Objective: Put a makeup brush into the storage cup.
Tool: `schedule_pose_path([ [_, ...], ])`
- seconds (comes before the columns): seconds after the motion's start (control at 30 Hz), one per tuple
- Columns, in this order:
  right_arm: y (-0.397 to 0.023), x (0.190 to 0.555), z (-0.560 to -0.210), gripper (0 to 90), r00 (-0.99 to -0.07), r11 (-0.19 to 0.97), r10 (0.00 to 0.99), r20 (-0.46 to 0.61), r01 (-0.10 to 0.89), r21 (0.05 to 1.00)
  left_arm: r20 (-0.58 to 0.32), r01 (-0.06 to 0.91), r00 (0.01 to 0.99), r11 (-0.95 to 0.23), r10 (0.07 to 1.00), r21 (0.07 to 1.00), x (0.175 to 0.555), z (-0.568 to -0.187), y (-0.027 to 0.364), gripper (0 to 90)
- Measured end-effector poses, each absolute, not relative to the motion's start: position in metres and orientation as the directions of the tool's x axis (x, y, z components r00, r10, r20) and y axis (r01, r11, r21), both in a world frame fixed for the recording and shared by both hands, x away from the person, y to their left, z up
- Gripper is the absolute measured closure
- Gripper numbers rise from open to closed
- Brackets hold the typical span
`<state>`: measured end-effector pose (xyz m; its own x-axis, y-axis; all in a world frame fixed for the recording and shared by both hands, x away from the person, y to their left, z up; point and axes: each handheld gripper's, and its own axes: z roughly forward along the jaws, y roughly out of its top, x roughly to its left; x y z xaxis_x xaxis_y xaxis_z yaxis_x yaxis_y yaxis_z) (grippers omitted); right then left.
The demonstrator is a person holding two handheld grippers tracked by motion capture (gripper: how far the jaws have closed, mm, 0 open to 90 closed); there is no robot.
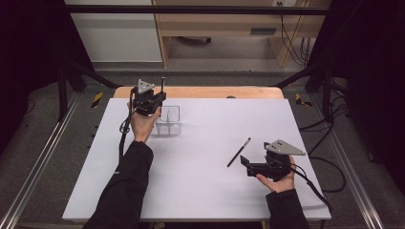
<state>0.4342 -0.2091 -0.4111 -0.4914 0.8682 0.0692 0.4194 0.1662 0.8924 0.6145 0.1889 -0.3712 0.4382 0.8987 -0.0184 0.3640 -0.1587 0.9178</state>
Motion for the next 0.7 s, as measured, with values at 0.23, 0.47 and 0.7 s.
schedule_pose_path([
  [0.23, -0.209, 0.434, -0.411, 1.0, -0.491, 0.166, 0.868, 0.070, 0.420, 0.892, -0.014, 0.367, 0.441, -0.167, 0.897, 0.915, 0.612, -0.380, 0.188, 83.1],
  [0.47, -0.209, 0.434, -0.411, 1.1, -0.492, 0.165, 0.868, 0.071, 0.420, 0.892, -0.022, 0.381, 0.440, -0.164, 0.898, 0.910, 0.610, -0.391, 0.190, 83.1],
  [0.7, -0.208, 0.434, -0.412, 1.1, -0.494, 0.168, 0.867, 0.070, 0.421, 0.891, -0.027, 0.387, 0.438, -0.162, 0.898, 0.908, 0.608, -0.400, 0.191, 83.1],
])
